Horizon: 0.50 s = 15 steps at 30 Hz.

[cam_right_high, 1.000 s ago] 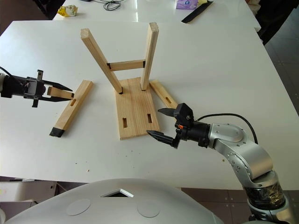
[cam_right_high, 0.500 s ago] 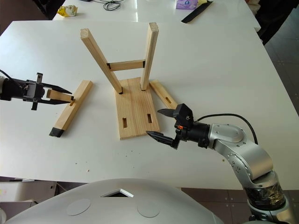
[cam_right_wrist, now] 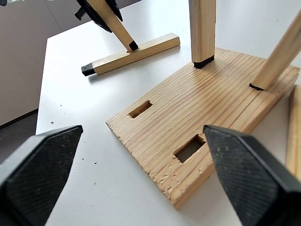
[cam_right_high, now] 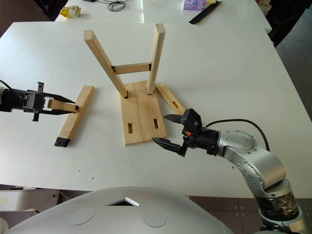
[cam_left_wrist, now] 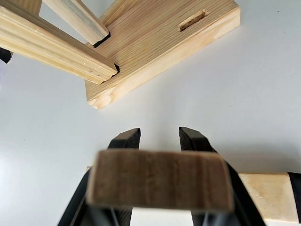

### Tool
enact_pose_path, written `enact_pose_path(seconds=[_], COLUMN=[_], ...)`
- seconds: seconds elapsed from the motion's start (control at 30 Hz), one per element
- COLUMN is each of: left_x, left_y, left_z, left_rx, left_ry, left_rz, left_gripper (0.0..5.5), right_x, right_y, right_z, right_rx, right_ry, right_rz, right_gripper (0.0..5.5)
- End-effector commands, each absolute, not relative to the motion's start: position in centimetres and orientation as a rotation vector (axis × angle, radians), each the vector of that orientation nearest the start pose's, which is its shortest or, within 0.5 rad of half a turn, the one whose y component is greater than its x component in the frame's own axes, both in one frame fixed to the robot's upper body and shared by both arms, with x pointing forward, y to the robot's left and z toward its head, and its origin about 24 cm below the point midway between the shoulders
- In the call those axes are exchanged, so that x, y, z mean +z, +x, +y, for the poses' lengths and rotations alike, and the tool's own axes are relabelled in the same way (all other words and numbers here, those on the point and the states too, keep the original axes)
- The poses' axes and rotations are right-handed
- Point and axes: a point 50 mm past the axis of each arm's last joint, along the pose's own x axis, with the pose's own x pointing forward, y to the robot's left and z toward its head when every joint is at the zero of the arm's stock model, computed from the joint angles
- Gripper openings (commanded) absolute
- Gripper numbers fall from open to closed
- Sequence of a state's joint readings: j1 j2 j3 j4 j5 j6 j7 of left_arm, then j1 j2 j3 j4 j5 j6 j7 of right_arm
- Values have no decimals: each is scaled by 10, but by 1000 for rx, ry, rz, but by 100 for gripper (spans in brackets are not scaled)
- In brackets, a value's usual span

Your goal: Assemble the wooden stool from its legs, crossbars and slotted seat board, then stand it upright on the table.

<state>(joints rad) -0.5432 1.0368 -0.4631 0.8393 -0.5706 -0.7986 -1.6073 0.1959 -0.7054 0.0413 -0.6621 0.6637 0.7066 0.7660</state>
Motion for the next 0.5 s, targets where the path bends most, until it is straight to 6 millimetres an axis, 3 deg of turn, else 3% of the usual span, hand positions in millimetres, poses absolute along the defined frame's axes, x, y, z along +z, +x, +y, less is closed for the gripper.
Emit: enact_pose_path(seconds=[0.03,0.5], left_x=[115,108], left_y=[253,243], left_z=[315,309], left_rx=[-1486,-1500], left_ry=[805,553], left_rz=[311,392], left_gripper=[132,132], right_x=[100,102], right_y=[167,170], right_z=[-159,-162], right_rx=[1122,1118], right_ry=[16,-7], right_rz=[441,445], right_gripper=[472,472])
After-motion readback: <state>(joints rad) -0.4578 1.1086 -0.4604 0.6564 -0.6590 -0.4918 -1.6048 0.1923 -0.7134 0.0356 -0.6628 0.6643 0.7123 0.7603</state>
